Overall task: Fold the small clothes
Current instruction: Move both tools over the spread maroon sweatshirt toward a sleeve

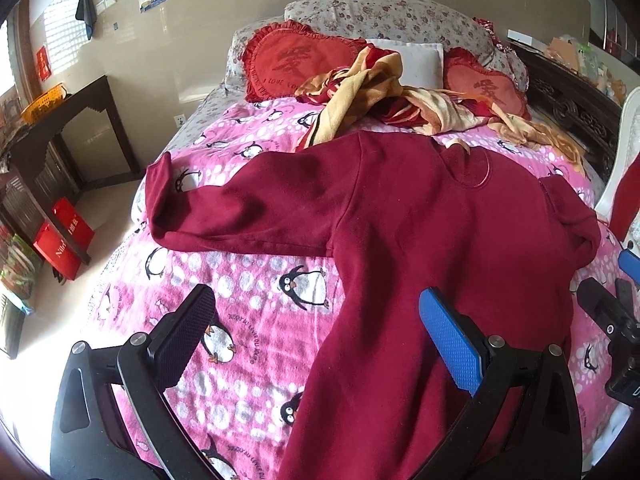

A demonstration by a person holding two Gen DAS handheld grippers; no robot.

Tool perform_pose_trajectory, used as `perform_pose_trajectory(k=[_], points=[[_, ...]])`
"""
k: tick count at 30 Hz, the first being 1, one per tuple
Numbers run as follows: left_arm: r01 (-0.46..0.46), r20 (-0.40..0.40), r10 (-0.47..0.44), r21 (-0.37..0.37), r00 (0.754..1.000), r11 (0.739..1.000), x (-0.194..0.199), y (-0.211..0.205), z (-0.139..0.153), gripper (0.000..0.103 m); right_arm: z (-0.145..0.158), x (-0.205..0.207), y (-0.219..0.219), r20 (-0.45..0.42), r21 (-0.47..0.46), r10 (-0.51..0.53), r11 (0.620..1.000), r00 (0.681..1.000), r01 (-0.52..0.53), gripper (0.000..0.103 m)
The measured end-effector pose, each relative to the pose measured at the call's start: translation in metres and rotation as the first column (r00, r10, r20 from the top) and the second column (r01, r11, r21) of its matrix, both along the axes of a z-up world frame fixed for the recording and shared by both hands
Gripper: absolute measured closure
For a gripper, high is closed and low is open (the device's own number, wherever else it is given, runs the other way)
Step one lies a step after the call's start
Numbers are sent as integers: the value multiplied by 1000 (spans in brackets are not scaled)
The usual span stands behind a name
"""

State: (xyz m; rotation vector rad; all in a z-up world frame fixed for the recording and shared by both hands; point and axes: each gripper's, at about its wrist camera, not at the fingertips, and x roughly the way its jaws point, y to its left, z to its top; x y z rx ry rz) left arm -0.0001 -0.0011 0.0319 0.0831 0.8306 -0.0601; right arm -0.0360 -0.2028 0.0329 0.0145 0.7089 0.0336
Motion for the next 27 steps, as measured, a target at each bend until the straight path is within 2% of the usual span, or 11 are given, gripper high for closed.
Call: perform_pose_trajectory(k=[4,11,14,19,22,27], points=[[17,41,-17,16,999,1000,-5,-12,-2,1,-8,-3,-8,-6,21,-37,999,999,37,0],[-13,75,16,-37,997,999,-17,-15,-9,1,-22,2,-17,-60,20,-77,997,995,78,0],[-16,66,21,-74,998,997,-22,-14,-11,0,-25,6,-21,-77,57,-99,993,992,103,0],[-35,66,37,-27,997,999,-28,-16,-3,0,-32,13,-21,-127,82,-106,990,986,117,0],[-47,75,49,-24,996,999,-32,-13,7,0,-26,13,-24,-143,100,-99,988,985,114,0],[-38,62,40,-33,997,999,-31,-6,20,1,-2,10,-34,-108,111,-129,984,986,141,0]])
